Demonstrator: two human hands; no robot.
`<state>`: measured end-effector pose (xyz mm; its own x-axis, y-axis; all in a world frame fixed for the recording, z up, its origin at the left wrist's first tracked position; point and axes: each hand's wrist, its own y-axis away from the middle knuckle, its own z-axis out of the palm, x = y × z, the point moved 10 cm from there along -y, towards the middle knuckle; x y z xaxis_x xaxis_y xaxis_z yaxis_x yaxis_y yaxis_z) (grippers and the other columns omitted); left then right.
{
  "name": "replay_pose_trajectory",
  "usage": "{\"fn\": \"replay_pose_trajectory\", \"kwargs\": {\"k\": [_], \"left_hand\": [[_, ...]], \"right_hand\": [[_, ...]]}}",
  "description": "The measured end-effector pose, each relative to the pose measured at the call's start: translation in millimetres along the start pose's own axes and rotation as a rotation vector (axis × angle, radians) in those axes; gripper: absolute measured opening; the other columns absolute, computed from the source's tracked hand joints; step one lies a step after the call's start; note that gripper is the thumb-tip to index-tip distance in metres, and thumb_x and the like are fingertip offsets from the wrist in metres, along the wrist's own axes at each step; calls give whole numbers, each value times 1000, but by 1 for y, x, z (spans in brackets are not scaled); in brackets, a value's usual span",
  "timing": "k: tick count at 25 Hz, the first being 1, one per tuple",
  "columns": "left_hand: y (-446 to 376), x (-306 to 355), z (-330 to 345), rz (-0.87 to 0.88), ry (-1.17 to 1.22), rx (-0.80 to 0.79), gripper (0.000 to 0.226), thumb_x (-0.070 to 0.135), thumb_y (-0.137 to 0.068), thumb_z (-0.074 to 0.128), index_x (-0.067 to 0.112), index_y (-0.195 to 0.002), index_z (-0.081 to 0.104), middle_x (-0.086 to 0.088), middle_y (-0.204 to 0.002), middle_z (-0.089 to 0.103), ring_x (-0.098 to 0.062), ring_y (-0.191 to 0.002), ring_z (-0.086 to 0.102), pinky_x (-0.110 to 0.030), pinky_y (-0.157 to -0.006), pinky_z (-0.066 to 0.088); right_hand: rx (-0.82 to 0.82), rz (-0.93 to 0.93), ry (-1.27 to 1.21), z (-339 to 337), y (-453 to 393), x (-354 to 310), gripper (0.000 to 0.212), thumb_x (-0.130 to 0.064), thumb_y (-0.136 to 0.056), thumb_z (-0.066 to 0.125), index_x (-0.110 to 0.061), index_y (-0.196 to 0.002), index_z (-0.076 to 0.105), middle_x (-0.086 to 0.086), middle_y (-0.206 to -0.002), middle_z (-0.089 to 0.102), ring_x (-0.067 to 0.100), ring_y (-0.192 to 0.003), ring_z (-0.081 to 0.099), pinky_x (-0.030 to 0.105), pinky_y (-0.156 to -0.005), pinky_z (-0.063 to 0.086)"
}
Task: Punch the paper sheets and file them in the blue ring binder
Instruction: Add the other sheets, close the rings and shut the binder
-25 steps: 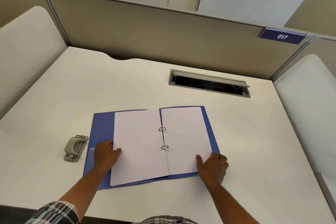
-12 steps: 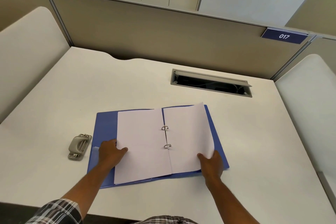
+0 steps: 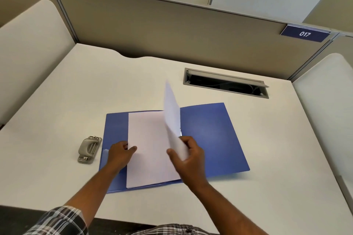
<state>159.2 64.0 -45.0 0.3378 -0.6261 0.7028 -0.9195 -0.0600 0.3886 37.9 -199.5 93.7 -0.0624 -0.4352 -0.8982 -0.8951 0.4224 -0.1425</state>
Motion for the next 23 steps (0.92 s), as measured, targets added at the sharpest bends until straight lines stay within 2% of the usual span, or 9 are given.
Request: {"fn": "replay_pose_trajectory", "kwargs": {"k": [2, 5, 9, 12, 15, 17, 19, 21, 23], "left_hand": [[-2, -6, -1, -43, 40, -12, 27, 27, -88, 71, 18, -72, 51, -9, -80, 56, -23, -75, 52, -33, -69, 40], [-7, -12, -2, -73, 98, -43, 29, 34, -92, 64, 12, -73, 60, -7, -74, 62, -25, -74, 58, -34, -67, 45], [-7, -20, -2, -180, 274, -65, 51, 49, -100, 42, 8, -85, 67, -11, -86, 69, -30, -83, 64, -44, -83, 54], [-9, -19, -1, -188, 241, -87, 52, 50, -100, 40, 10, -72, 58, -12, -74, 61, -27, -72, 58, -38, -70, 48], [-10, -16, 5, -143, 227, -148, 34, 41, -98, 52, 14, -78, 57, -11, -75, 55, -23, -71, 52, -33, -68, 41], [-9, -16, 6, -131, 246, -162, 25, 35, -96, 58, 16, -80, 56, -9, -77, 50, -20, -72, 47, -32, -67, 38], [-8, -17, 5, -149, 245, -149, 21, 31, -94, 60, 17, -80, 53, -7, -79, 48, -19, -73, 45, -29, -65, 35], [-8, -19, 11, -198, 280, -155, 26, 27, -94, 61, 17, -74, 47, -8, -77, 43, -19, -70, 41, -29, -65, 32], [-6, -20, 16, -260, 316, -168, 33, 25, -92, 63, 16, -68, 42, -11, -74, 41, -20, -63, 38, -30, -67, 31]], "right_hand": [[-138, -52, 111, 37, 3, -7, 33, -41, -79, 79, -25, -104, 67, -16, -95, 71, 5, -82, 65, 13, -70, 49], [-320, -11, 283, 84, 12, 15, 45, -49, -85, 75, -23, -119, 64, -8, -114, 71, 5, -94, 63, 4, -77, 42], [-479, 61, 367, 122, 27, 49, 44, -50, -90, 71, -26, -125, 61, -7, -122, 70, 10, -102, 65, 13, -88, 47], [-521, 102, 299, 138, 38, 54, 50, -67, -85, 67, -34, -123, 62, -20, -113, 69, -2, -92, 64, 13, -86, 51], [-376, 108, 296, 123, 32, 53, 64, -86, -80, 49, -37, -119, 64, -26, -109, 66, -4, -96, 63, 14, -87, 51], [-195, 101, 395, 97, 20, 59, 53, -75, -87, 53, -32, -116, 66, -18, -114, 66, 2, -105, 60, 19, -89, 49], [-77, 149, 577, 71, 13, 72, 35, -54, -91, 65, -30, -117, 65, -10, -123, 60, 13, -117, 55, 28, -93, 48], [-93, 199, 703, 60, 13, 87, 35, -40, -89, 71, -31, -122, 63, -7, -133, 51, 20, -123, 50, 35, -95, 50], [-161, 186, 706, 63, 17, 97, 44, -33, -87, 76, -29, -128, 62, -5, -141, 45, 21, -126, 49, 34, -100, 51]]}}
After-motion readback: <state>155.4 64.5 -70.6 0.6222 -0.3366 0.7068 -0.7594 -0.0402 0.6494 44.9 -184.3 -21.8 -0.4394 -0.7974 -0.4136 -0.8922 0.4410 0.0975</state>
